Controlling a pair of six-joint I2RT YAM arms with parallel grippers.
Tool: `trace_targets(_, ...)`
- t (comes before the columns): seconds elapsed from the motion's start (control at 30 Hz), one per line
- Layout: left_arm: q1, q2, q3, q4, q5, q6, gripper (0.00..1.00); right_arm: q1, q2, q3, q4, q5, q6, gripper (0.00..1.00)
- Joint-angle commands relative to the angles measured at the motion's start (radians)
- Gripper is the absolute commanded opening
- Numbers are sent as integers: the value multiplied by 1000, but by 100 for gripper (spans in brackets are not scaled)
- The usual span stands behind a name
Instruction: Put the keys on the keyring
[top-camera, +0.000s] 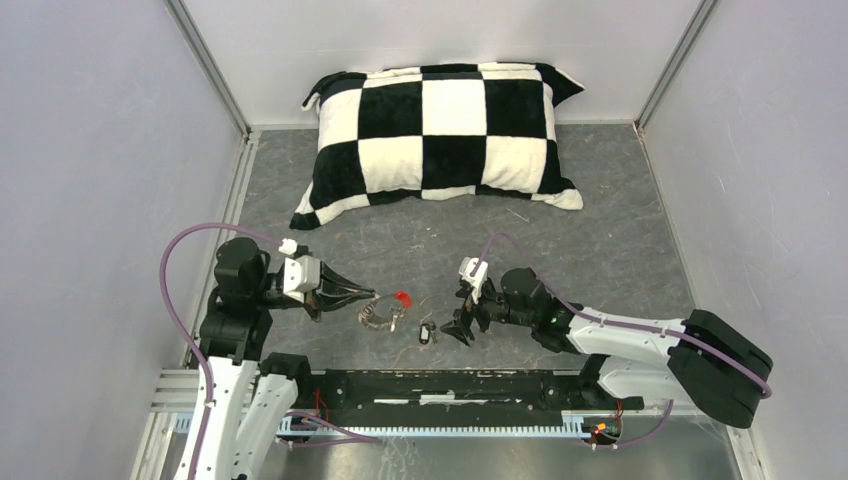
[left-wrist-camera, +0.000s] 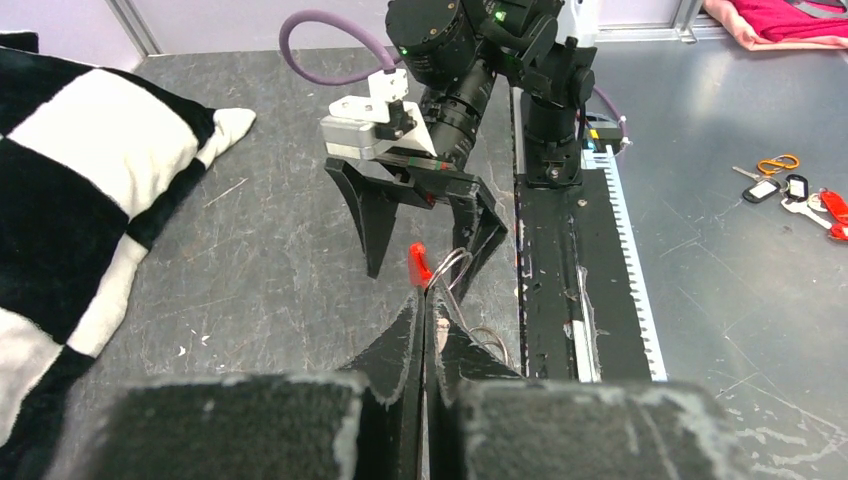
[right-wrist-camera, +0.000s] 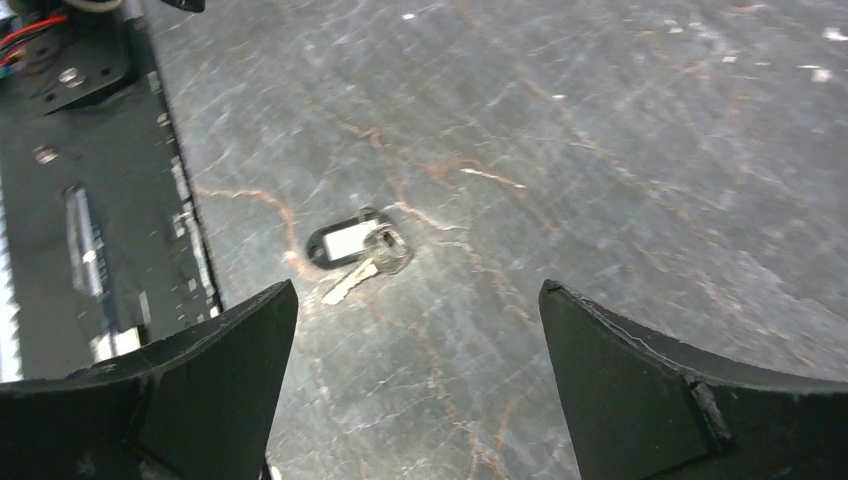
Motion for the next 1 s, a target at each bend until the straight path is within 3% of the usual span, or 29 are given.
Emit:
trace_targets(0.0,5,9,51,16,28,25,2,4,-17,9,95,273,21,98)
trace_targets(0.07,5,6,62,15,16,21,2,0,4,27,123,406,50,98)
trace_targets(0.17,5,-8,70,10,15,6,2,-4,61,75,117,410,27,98)
trace_targets(0.33,5,-22,67,10,28,-21,2,-6,179,134,52,227,-240,97)
trace_targets(0.43,5,-21,64,9,26,-40,2,-9,171,106,62,148,-422,84)
trace_targets(0.53,4,-23,60,10,25,-41,2,-24,165,100,37,50,-524,81)
trace_targets(0.7,5,-17,60,10,19,-40,2,-24,175,133,10,-145,-584,77)
trace_targets(0.87,5,-3,59,9,7,-34,2,-25,254,174,10,-341,-581,62)
trace_targets(0.97,5,-2,61,9,6,-29,2,-24,284,169,61,-382,-542,52)
